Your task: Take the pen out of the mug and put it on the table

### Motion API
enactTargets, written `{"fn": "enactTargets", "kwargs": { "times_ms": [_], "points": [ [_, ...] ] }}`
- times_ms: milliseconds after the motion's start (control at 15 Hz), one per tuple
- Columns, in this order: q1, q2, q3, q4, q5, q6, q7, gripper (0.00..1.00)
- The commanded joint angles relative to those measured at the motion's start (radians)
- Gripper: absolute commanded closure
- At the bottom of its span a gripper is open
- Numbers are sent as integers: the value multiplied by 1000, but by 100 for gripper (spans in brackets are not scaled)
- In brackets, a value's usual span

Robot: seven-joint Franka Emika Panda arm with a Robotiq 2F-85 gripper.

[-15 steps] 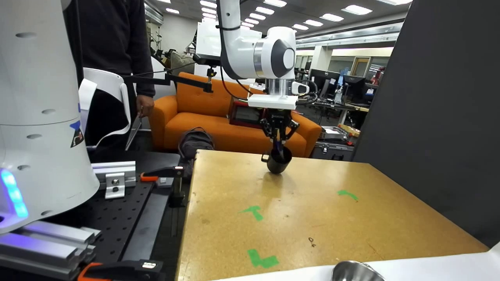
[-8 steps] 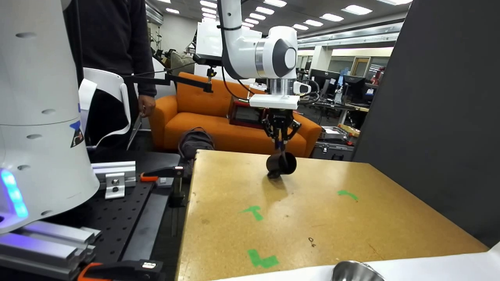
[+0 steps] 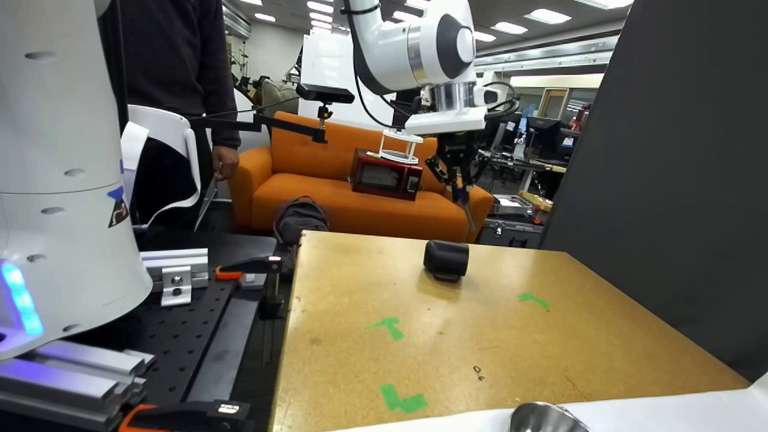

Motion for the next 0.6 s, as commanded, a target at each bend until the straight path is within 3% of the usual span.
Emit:
{"fn": "enactTargets", "kwargs": {
  "times_ms": [0, 533],
  "points": [
    [8, -92, -41, -49, -68, -34, 52, 95],
    [-4, -74, -101, -150, -127, 8, 154, 95]
  ]
}}
